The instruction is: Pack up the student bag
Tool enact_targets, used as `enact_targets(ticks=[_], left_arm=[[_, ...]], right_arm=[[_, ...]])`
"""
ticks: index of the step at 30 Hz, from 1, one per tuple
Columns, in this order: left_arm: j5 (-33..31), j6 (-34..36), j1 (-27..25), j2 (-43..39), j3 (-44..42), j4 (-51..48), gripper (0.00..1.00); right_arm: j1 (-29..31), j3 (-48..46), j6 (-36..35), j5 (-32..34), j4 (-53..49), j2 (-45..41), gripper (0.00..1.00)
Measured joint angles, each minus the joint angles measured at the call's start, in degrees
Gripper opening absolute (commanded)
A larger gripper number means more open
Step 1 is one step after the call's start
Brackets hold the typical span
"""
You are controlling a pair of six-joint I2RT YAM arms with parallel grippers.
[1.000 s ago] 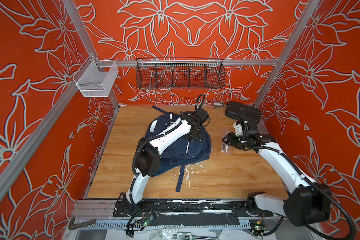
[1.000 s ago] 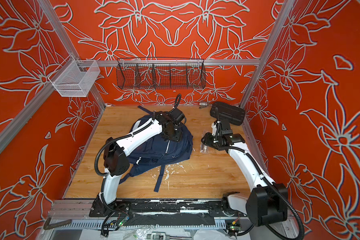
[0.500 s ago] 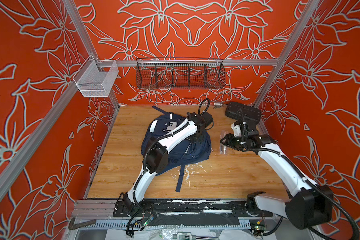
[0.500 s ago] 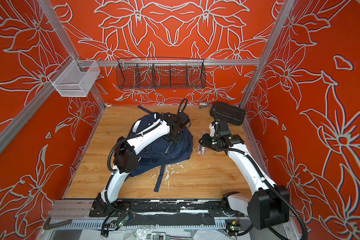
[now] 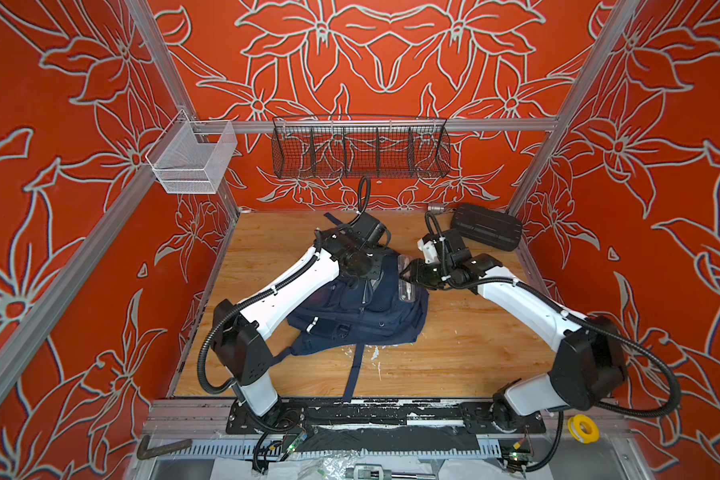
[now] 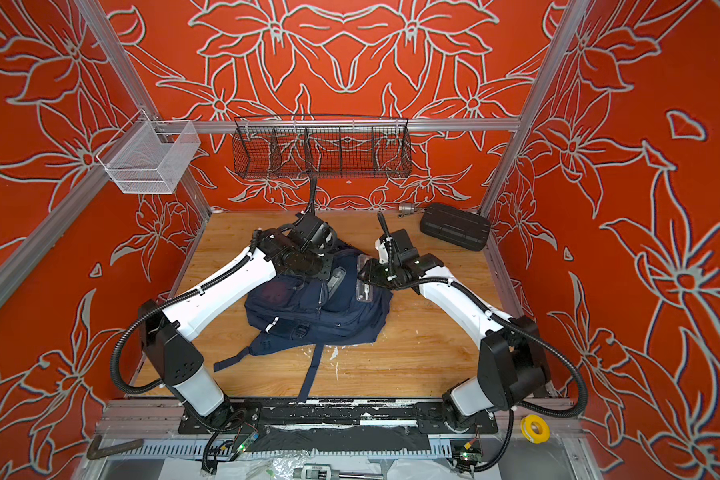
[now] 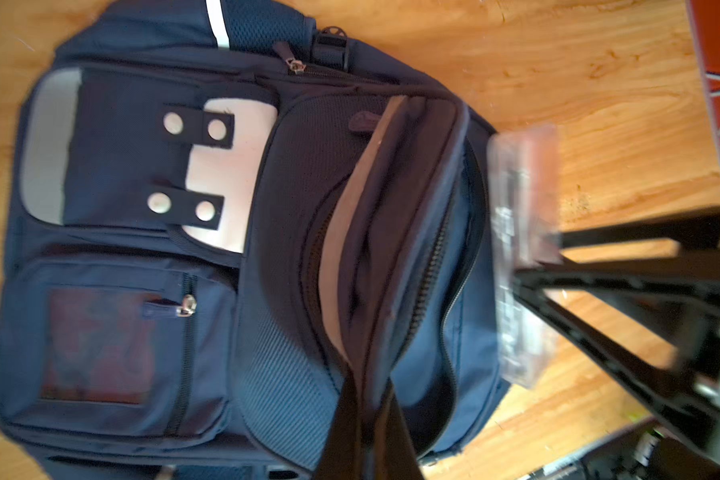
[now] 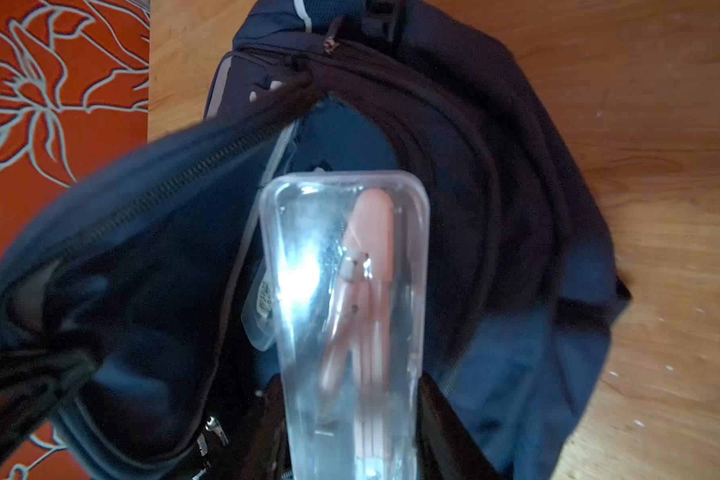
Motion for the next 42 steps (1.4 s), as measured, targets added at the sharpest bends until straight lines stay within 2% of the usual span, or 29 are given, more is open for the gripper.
enact_targets(ticks=[8, 11, 14, 16, 17, 18, 25, 32, 38, 39, 41, 42], left_arm=[[4.2, -1.7, 0.7, -0.2, -2.2, 4.6, 0.0], [5.1, -2.1, 0.8, -0.2, -2.4, 5.4, 0.0], [5.5, -2.5, 0.8, -0.2, -2.4, 5.8, 0.0], [5.7, -2.7, 0.8, -0.2, -2.4, 6.1, 0.0], [5.7, -2.7, 0.8, -0.2, -2.4, 6.2, 0.0], [5.3, -2.8, 0.8, -0.2, -2.5, 6.1, 0.0], [7.2, -3.0, 1.4, -0.1, -2.4, 8.0, 0.0], [8.0, -3.0, 1.4, 0.9, -2.4, 9.2, 0.0], [9.4, -3.6, 1.4, 2.4, -1.5, 9.6, 0.0], [9.9, -3.7, 1.4, 2.8, -1.3, 9.7, 0.02], [10.9, -3.4, 1.4, 3.6, -1.0, 10.1, 0.33], [11.4, -3.1, 1.4, 4.1, -0.7, 10.3, 0.51]], right_arm=[[3.4, 0.0, 11.1, -1.0, 9.1, 7.8, 0.35], [5.3, 0.0, 14.5, -1.0, 11.8, 9.8, 0.4], [7.3, 0.0, 17.7, -0.1, 14.5, 11.4, 0.57], [8.3, -0.2, 19.3, 1.3, 15.3, 11.5, 0.73], [8.7, -0.2, 19.8, 2.0, 15.5, 11.4, 0.81], [8.8, -0.4, 20.0, 3.1, 15.1, 11.2, 0.97], [8.3, -1.4, 17.6, 9.8, 10.2, 5.4, 0.97], [6.5, -1.8, 12.2, 12.2, 4.2, -4.3, 0.97], [1.9, -6.6, 6.6, 13.7, 0.2, -11.0, 0.97], [0.6, -8.0, 5.8, 13.8, -0.2, -12.3, 0.97], [-1.8, -10.2, 4.3, 13.2, -1.1, -14.2, 0.97], [-2.9, -11.0, 3.6, 12.7, -1.6, -14.8, 0.97]])
